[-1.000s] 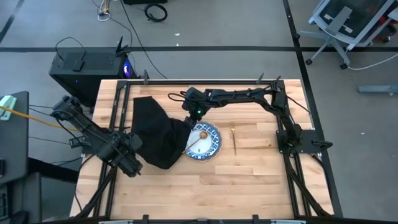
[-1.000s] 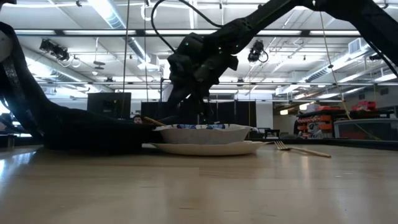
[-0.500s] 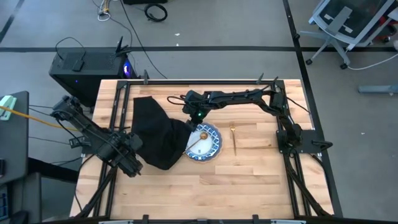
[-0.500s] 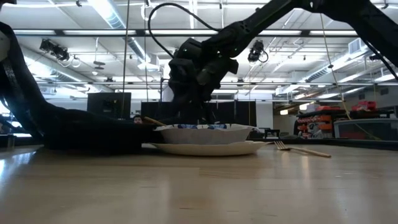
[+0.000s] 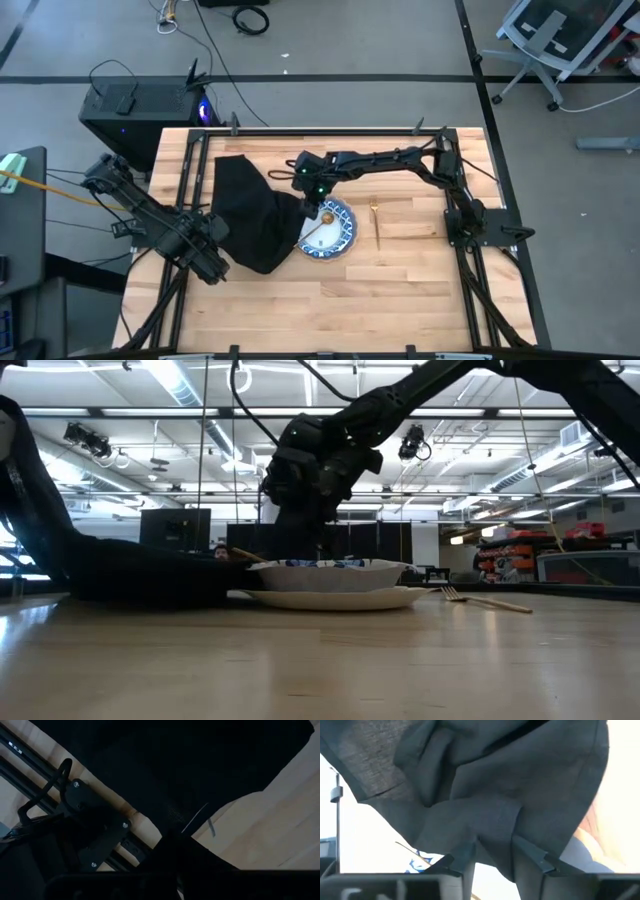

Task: Set table place
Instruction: Fold the black napkin

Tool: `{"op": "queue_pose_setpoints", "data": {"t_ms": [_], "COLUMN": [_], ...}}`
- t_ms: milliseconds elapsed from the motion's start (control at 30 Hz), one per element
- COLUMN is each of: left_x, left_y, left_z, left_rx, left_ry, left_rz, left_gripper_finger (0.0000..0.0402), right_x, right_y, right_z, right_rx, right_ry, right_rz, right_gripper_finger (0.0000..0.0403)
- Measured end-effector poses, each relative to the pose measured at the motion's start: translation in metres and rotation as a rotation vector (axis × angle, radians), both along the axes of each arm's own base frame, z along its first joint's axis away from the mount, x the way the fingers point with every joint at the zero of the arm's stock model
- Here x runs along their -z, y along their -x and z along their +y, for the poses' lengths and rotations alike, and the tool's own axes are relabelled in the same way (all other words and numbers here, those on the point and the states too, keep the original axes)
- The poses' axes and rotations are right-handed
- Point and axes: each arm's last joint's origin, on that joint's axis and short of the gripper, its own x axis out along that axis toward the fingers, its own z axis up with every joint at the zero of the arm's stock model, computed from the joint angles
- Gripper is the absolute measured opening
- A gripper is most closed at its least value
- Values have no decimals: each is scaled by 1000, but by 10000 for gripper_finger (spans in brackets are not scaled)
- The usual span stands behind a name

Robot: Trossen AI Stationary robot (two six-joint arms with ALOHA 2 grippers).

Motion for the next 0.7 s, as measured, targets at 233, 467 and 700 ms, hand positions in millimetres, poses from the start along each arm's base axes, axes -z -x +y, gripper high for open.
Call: {"op": "queue_pose_setpoints", "data": {"t_ms": [233,467,700], "left_x": [0,0,-2], "left_y": [0,0,0], "left_z": [0,0,3], "left_rx": [1,-2,-64], "left_ry": [-9,-9,-36], "left_rz": [-7,-7,-59], "left_gripper_finger": [5,5,5], "right_x": [0,-34,-115], "right_y": [-1,6,38], "right_z": [7,6,-1], "right_rx": [-15,-32,29], "right_ry": [23,158,308], "right_rz": [0,-87,-245], "right_gripper_finger": [17,5,3]}}
